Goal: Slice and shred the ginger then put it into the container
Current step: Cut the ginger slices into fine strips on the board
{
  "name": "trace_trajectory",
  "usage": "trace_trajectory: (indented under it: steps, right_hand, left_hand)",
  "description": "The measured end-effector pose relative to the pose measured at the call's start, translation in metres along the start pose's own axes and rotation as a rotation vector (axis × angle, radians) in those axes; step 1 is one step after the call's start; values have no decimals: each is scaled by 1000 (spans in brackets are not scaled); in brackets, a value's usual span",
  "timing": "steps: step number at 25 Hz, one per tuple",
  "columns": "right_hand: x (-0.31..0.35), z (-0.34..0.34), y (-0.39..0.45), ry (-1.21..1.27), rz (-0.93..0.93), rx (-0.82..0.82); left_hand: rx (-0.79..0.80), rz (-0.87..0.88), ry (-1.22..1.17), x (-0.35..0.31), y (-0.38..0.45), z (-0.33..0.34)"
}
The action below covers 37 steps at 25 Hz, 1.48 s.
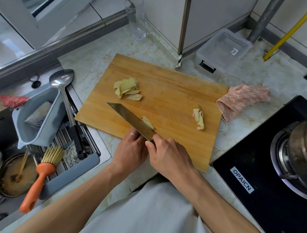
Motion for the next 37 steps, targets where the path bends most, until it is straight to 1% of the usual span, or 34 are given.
trace_trajectory:
  steps: [5, 11, 17, 21, 24, 27, 31, 37]
  right_hand:
    - [0, 0, -4, -13, 1, 9]
    - [1, 0, 3, -8, -9, 14]
    - [3, -3, -2, -26, 1, 30]
    - [3, 4, 6, -24, -24, 16]
    - [4, 1, 2, -27, -24, 8]
    - [4, -5, -9, -31, -1, 12]
    - [4, -4, -8, -12, 31, 25]
    - [2, -4, -7, -3, 27, 15]
  left_hand:
    - [0, -33, -19, -4, 0, 1]
    - [47, -43, -14, -5, 1, -3]
    - [19, -45, -31, -7, 0, -2]
    - [35, -42, -13, -4, 1, -1]
    - [9, -36, -14, -7, 1, -2]
    - [-1, -63, -46, -8, 0, 0]
    - [8, -56, -29, -4, -1, 3]
    - [8, -32, -27, -5, 0, 1]
Point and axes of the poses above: each hand's wrist, its own y-axis towards the middle knuckle, its own z-axis out of the palm, x = y × z, the point moved 1 cm from there along y, towards the middle knuckle, and after that the axes turned 8 degrees about -z, right-handed, at the moved point
